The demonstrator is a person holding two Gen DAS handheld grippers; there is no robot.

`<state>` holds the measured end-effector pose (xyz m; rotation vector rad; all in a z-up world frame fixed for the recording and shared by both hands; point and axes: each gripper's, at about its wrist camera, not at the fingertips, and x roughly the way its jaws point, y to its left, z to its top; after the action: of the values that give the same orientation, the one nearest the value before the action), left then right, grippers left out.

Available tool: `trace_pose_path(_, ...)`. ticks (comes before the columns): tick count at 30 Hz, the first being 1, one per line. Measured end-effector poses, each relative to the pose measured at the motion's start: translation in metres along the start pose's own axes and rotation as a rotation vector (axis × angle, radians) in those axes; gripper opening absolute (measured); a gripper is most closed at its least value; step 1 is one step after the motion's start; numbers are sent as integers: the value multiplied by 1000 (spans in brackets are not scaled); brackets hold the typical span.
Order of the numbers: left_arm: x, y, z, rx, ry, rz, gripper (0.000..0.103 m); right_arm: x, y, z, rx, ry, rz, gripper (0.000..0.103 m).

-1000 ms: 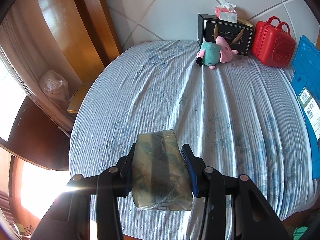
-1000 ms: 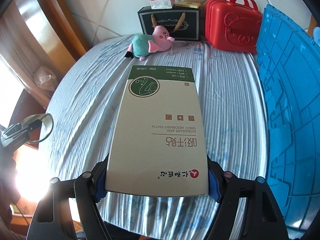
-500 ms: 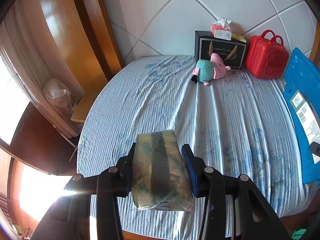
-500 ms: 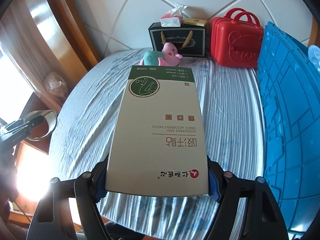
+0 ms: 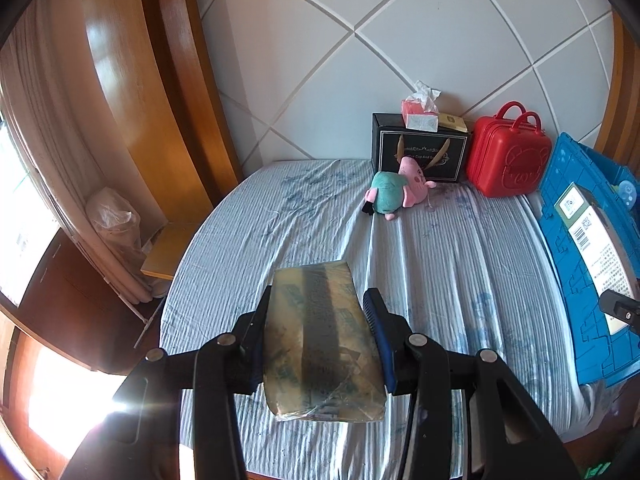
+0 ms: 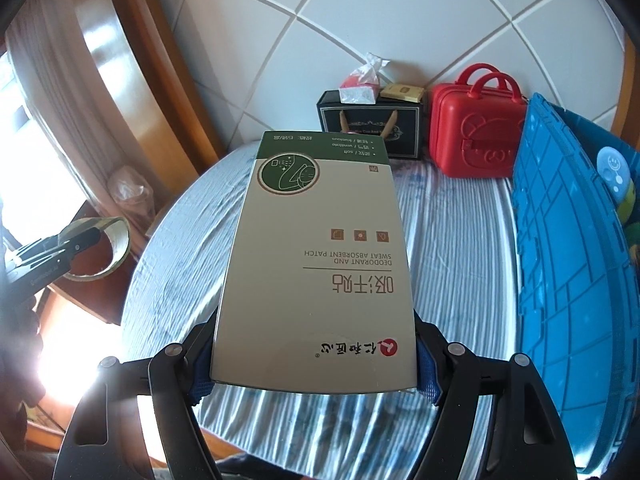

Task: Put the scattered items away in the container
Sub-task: 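Lift the tape roll and patch box and carry both toward the blue crate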

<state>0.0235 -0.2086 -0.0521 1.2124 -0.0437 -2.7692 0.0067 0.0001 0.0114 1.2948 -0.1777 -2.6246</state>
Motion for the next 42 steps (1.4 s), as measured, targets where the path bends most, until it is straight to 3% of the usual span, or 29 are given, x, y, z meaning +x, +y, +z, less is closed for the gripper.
trace_pose_path(24,-55,-63,63,64,-139,-82,42,-79,-21,37,-25,-152,57,77)
trace_pose_path(33,-60,-111,83,98,-159,-125,42,-100,-59,48,-18,-192,56,77)
trace_pose_path(42,-64,-182,93,158,-168,-184,42,-118,-109,46,11,-218,41,77)
